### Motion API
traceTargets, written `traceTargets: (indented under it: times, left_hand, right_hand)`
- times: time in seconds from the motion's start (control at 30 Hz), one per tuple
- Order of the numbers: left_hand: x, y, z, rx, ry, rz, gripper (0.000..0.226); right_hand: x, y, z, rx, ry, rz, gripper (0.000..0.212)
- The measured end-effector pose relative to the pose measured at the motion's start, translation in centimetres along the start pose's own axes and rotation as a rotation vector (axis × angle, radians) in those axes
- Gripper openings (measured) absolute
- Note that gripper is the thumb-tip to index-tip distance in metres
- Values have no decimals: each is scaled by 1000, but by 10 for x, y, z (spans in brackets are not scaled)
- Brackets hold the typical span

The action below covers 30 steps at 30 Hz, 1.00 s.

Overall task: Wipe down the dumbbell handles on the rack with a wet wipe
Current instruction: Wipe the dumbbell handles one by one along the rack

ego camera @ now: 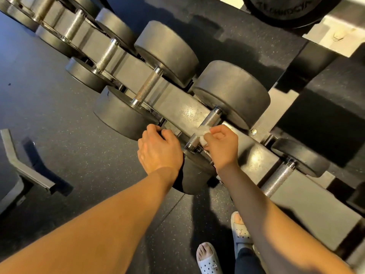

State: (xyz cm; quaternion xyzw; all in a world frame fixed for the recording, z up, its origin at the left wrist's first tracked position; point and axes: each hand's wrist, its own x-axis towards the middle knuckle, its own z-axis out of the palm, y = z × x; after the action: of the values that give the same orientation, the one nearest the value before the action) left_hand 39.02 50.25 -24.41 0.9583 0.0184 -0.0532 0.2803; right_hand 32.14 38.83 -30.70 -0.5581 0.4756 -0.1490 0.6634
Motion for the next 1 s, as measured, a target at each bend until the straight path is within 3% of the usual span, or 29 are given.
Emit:
traceTargets:
  times: [0.1, 0.23, 0.33, 0.53, 0.6, 0.73, 0.9, 1.0]
  left_hand:
    - [1, 0, -1, 2, 3, -3, 12]
    - [2, -1, -1, 3, 5, 8, 15]
    - [2, -1, -1, 6, -14, 8, 13]
    - [2, 1, -2, 10, -27, -2, 11]
    - [3, 1, -2, 18, -27, -4, 8]
    - [2, 2, -3, 19, -29, -6, 5]
    - [3, 2, -1, 24, -25, -1, 9]
    - [3, 2, -1, 26, -29, -2, 11]
  right_hand:
    - [11, -7, 4, 388, 134, 190, 19]
    - [26, -5, 9, 519, -64, 330, 26]
    - [17, 9, 9, 317, -215, 396, 22]
    - [13, 8, 2, -303, -462, 293, 12]
    - [17, -1, -3, -269, -433, 278, 13]
    - [12, 1, -2, 54, -178, 349, 20]
    - [0, 3, 0, -180, -311, 336, 21]
    - [2, -6, -4, 129, -157, 367, 15]
